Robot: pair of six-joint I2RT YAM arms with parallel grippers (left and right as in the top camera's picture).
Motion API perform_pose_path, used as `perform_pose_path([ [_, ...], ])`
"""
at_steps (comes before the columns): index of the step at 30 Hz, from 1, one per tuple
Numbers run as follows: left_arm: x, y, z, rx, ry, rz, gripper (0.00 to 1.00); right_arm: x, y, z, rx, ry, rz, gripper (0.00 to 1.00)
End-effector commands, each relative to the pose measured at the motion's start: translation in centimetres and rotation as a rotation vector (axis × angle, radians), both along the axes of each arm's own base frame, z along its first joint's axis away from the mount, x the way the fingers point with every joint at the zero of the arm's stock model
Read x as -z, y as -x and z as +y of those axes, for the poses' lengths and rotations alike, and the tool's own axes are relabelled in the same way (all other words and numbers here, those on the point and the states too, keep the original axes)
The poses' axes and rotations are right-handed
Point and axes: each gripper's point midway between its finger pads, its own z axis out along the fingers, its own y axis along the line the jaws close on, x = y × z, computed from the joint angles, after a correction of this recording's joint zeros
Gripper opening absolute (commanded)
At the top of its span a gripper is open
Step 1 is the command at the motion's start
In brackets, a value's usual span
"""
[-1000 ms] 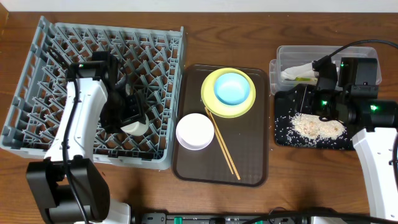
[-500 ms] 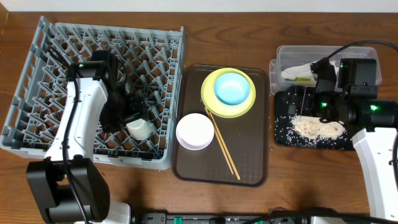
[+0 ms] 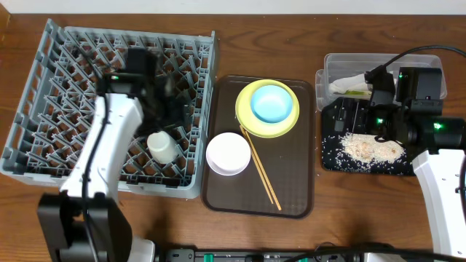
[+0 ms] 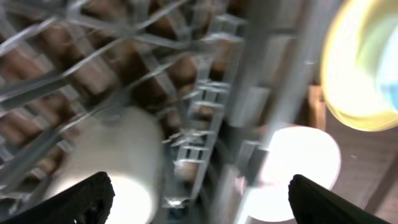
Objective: Sort waste into correct bins and load items into the dishwasher
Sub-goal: 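Reach the left gripper to the white bowl on the tray and grasp its rim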
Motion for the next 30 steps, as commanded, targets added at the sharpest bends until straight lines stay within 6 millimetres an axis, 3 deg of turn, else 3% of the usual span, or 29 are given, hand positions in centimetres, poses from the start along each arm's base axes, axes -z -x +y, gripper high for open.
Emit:
perform_pose_path([
  [1, -2.6, 0.3, -3.7, 0.113, -0.004, -0.108, 0.93, -0.5, -0.1, -1.1, 0.032, 0.038, -0.013, 0.99],
  [14, -2.3, 3.8, -15.3, 0.46, 0.021, -0.171, 0.93, -0.1, 0.4, -1.1, 0.047, 0.029, 0.02, 0.99],
  [21, 0.3, 5.3, -17.5, 0.546, -0.073, -0.138, 0.91, 0.2, 0.8, -1.2, 0.05, 0.035, 0.041, 0.94],
  [24, 2.0, 5.8, -18.2, 0.564, -0.089, -0.093, 0.88, 0.7, 1.2, -2.0, 0.076, 0.072, 0.067, 0.9],
  [30, 5.8, 6.8, -18.9, 0.566, -0.129, 0.015, 0.86, 1.7, 2.1, -4.5, 0.183, 0.187, 0.127, 0.91],
])
